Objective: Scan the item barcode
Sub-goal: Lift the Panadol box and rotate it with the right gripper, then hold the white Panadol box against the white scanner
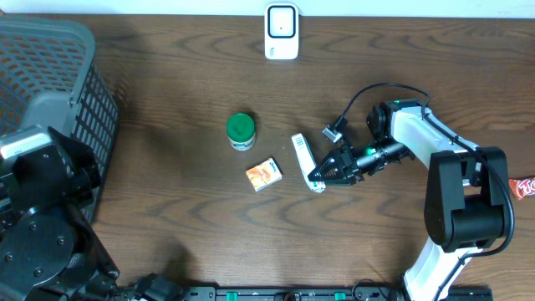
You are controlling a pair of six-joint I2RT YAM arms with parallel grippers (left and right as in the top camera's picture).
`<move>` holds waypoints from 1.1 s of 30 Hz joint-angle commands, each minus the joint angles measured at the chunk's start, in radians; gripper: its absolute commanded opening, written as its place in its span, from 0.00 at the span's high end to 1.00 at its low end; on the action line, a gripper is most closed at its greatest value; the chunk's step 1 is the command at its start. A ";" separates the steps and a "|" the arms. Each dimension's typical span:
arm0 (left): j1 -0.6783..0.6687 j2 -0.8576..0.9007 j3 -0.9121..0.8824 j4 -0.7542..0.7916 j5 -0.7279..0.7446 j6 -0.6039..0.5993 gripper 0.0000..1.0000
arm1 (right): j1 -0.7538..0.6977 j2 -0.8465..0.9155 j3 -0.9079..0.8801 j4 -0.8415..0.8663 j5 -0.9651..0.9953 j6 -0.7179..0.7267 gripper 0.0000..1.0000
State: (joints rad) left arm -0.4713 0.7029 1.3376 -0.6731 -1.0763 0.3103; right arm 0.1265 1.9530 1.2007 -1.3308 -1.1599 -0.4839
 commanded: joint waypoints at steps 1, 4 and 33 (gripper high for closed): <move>0.003 -0.004 -0.002 0.003 -0.009 -0.010 0.02 | -0.001 -0.019 -0.002 0.006 -0.035 -0.030 0.75; 0.003 -0.004 -0.002 0.003 -0.009 -0.010 0.02 | 0.000 -0.019 -0.002 0.040 -0.035 -0.030 0.74; 0.003 -0.004 -0.002 0.003 -0.009 -0.010 0.02 | 0.079 -0.019 0.083 0.761 0.076 0.430 0.71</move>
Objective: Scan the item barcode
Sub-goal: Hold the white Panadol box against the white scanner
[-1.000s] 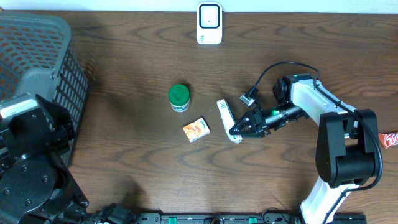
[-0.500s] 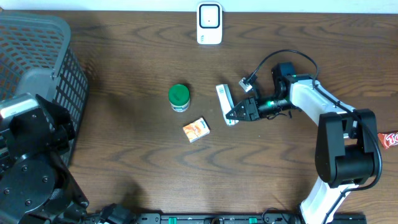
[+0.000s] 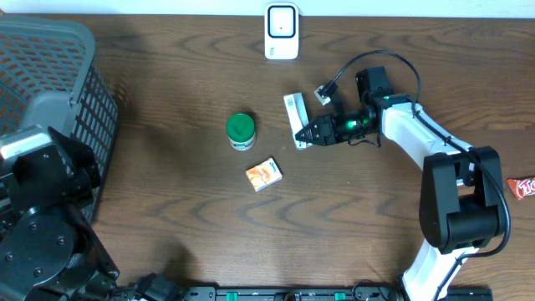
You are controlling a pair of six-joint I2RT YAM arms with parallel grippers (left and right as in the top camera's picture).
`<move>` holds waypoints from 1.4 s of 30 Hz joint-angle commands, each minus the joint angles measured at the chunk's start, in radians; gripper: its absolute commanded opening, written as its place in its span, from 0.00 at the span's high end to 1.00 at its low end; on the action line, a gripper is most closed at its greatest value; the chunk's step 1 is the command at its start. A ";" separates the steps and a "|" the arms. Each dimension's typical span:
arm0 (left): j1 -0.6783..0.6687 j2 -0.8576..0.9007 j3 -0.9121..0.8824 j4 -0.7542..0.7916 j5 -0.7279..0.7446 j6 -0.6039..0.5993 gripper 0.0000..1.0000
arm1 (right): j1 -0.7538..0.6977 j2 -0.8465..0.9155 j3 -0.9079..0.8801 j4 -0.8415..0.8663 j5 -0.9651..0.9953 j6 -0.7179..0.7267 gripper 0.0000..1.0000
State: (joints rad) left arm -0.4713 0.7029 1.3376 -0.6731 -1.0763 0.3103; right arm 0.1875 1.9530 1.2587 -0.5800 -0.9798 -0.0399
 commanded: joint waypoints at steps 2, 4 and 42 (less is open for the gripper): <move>0.003 -0.004 -0.002 0.003 -0.010 -0.010 0.02 | 0.015 -0.019 0.031 0.038 -0.090 -0.007 0.71; 0.003 -0.004 -0.002 0.003 -0.009 -0.010 0.02 | 0.014 -0.019 0.034 0.079 -0.001 0.001 0.70; 0.003 -0.004 -0.002 0.003 -0.009 -0.010 0.02 | 0.183 0.368 0.562 0.737 1.342 -0.401 0.69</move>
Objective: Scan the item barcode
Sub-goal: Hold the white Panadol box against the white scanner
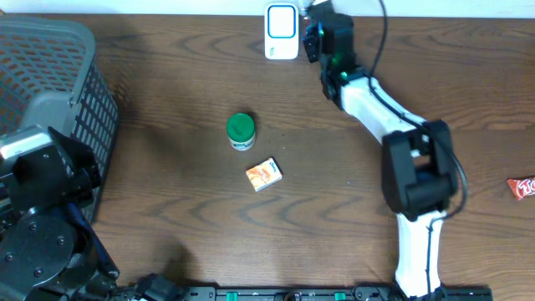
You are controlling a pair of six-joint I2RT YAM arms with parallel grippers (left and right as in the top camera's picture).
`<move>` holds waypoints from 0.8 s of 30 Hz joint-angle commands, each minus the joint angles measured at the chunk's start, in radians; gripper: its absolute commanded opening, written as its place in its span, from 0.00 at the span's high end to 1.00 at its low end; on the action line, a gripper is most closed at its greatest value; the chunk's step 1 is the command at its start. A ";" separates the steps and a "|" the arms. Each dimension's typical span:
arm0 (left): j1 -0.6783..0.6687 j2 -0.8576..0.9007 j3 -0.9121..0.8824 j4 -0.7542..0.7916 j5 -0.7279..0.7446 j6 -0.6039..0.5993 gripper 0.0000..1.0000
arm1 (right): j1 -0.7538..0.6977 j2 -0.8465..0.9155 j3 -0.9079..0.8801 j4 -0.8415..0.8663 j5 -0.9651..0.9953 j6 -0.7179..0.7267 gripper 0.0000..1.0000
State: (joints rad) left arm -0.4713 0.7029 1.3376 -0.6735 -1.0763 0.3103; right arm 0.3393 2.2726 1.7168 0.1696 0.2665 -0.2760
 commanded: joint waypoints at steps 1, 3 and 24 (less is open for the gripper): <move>0.003 -0.004 -0.002 0.003 -0.009 -0.010 0.02 | 0.037 0.069 0.130 -0.013 0.118 -0.204 0.69; 0.003 -0.004 -0.002 0.003 -0.009 -0.010 0.02 | 0.054 0.111 0.174 -0.007 0.150 -0.299 0.68; 0.003 -0.004 -0.002 0.003 -0.009 -0.010 0.02 | 0.085 0.269 0.193 0.227 0.386 -0.834 0.71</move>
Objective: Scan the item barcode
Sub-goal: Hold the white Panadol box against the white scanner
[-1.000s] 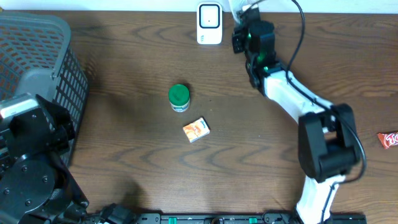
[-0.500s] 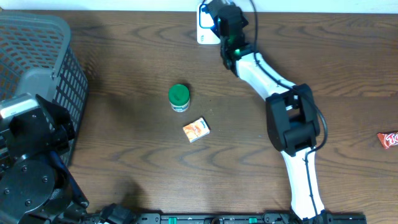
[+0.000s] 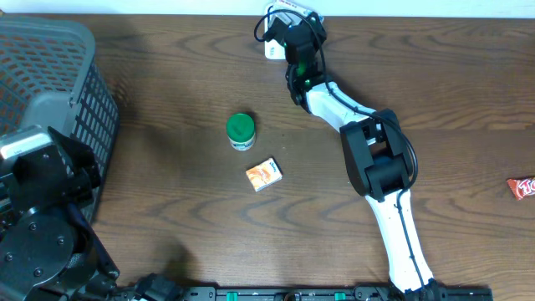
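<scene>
My right arm (image 3: 334, 99) stretches to the table's far edge, and its wrist covers most of the white barcode scanner (image 3: 269, 52). The right gripper (image 3: 288, 25) is over the scanner's face, its fingers masked by the wrist and cable. A white sliver (image 3: 306, 11) at the wrist looks like the end of the slim white pack it holds. The left arm (image 3: 42, 192) sits folded at the lower left, and its fingers cannot be made out.
A green-lidded jar (image 3: 241, 130) and a small orange box (image 3: 264, 174) lie mid-table. A grey mesh basket (image 3: 58, 75) fills the far left. A red snack wrapper (image 3: 523, 187) lies at the right edge.
The right wrist was just right of the scanner. It now sits over the scanner and hides most of it. Nothing else moved.
The right gripper was first closed on a slim white pack lying right of the orange box. Then it held the pack lifted farther back, near the jar's level. Later it was beside the scanner at the far edge, and now it is over the scanner.
</scene>
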You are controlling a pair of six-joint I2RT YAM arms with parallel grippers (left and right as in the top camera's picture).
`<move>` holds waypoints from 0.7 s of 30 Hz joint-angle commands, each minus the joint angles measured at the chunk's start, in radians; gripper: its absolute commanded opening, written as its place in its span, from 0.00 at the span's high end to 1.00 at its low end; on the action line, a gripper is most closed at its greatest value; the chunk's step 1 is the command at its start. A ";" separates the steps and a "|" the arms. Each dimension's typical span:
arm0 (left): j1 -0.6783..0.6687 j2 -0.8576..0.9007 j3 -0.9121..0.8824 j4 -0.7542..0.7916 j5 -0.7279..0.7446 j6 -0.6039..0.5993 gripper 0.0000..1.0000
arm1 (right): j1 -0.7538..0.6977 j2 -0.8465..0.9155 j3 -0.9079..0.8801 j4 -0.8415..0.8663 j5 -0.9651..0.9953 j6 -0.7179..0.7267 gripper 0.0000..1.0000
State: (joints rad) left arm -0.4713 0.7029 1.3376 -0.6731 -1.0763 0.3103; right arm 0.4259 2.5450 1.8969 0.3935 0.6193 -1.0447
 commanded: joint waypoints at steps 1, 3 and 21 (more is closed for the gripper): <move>0.003 -0.004 -0.002 0.003 -0.009 -0.010 0.02 | -0.002 -0.003 0.013 0.003 0.034 -0.085 0.71; 0.003 -0.004 -0.002 0.003 -0.009 -0.010 0.02 | -0.002 -0.003 0.013 -0.002 0.038 -0.127 0.70; 0.003 -0.004 -0.002 0.003 -0.009 -0.010 0.02 | -0.026 -0.003 0.013 -0.027 0.057 -0.221 0.75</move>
State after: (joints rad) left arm -0.4713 0.7029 1.3376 -0.6731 -1.0763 0.3103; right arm 0.4091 2.5450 1.8973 0.3618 0.6552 -1.2755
